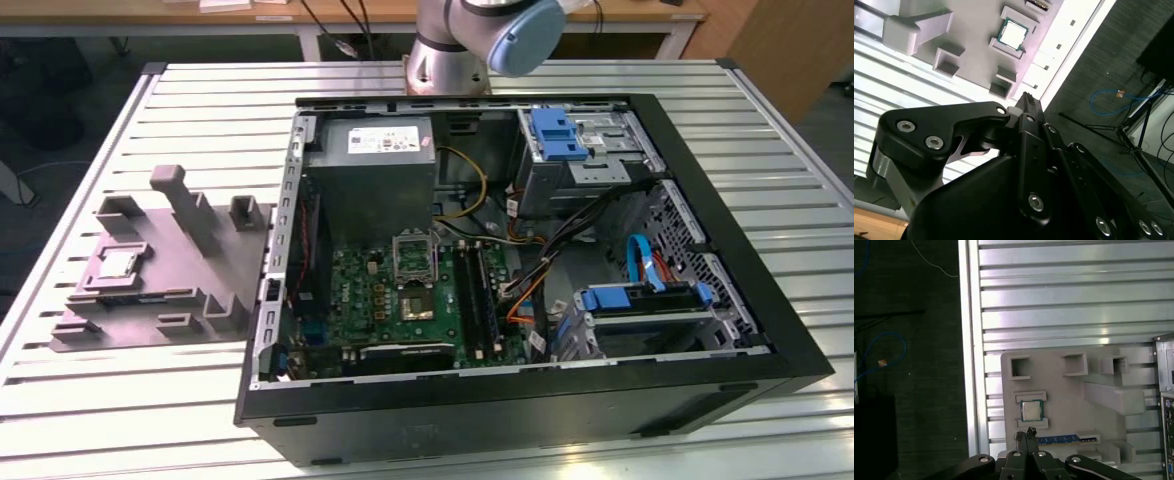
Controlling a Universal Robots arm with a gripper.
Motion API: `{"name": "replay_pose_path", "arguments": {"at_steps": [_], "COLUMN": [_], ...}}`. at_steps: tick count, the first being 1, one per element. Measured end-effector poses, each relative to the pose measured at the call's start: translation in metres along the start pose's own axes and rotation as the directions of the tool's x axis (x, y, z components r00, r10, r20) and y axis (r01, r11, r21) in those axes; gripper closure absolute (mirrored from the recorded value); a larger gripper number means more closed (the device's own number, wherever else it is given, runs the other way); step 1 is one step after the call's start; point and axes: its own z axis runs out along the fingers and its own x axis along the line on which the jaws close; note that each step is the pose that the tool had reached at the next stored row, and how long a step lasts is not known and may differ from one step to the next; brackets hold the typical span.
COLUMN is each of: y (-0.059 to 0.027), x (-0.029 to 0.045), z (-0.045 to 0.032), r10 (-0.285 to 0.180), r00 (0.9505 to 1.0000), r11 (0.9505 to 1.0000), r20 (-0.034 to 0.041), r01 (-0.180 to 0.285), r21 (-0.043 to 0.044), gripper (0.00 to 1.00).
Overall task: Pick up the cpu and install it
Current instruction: 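Reach for the cpu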
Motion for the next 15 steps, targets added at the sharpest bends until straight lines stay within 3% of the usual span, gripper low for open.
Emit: {"name": "replay_pose_path", "arguments": {"at_steps": [2,15], "y": [0.0005,0.0007], "x": [-0.0064,-0.0094], "z": [0.0001,0.0002], "r10": [0.000,0.000], "r00": [1.0000,1.0000], "r11": [1.0000,1.0000], "r20": [0.0000,0.0001], "r01": [0.000,0.000], "r21": [0.0000,0.0000], "gripper": [0.89,0.89]}}
